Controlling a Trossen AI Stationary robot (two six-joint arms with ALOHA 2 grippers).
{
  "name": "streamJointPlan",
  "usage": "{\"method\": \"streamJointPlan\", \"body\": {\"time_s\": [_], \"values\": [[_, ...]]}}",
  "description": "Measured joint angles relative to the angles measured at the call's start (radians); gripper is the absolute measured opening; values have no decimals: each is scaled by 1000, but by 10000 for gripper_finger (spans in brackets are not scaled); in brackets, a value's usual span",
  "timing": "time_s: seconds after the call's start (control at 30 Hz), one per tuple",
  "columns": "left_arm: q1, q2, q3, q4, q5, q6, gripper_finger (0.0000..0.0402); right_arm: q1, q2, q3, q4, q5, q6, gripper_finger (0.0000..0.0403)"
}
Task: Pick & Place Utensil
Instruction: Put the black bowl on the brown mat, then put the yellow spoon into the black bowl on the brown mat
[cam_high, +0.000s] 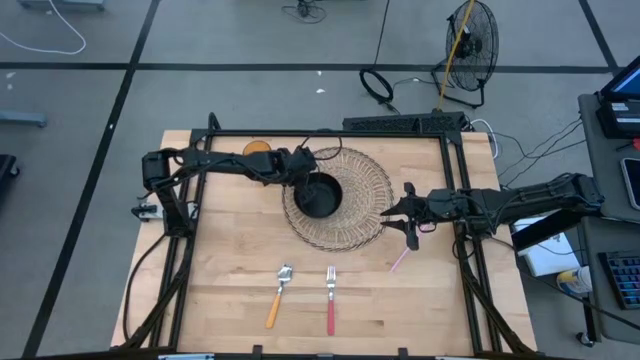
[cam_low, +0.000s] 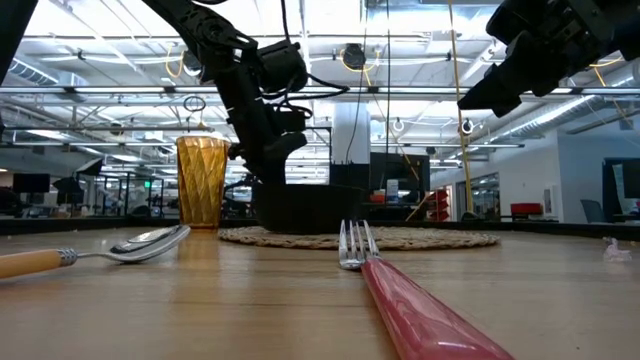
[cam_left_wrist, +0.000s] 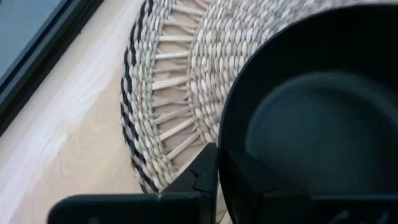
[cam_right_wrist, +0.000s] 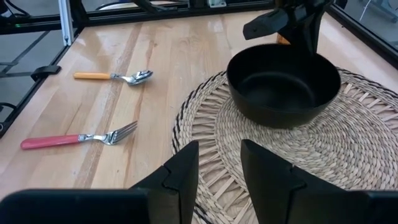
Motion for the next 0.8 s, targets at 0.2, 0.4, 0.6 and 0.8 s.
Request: {"method": "streamJointPlan", "body": {"time_s": [0.2, 0.4, 0.6, 0.8], "values": [[0, 0, 0, 0, 0, -1, 113, 0, 0, 0, 2, 0, 0, 116], [0, 0, 0, 14, 0, -1, 170, 0, 0, 0, 5, 0, 0, 116], [0, -50, 1, 24, 0, 18, 195, 0, 0, 0, 25, 0, -7, 116], [-24, -162, 1, 31, 0, 61, 198, 0, 0, 0, 41, 0, -26, 116]]}}
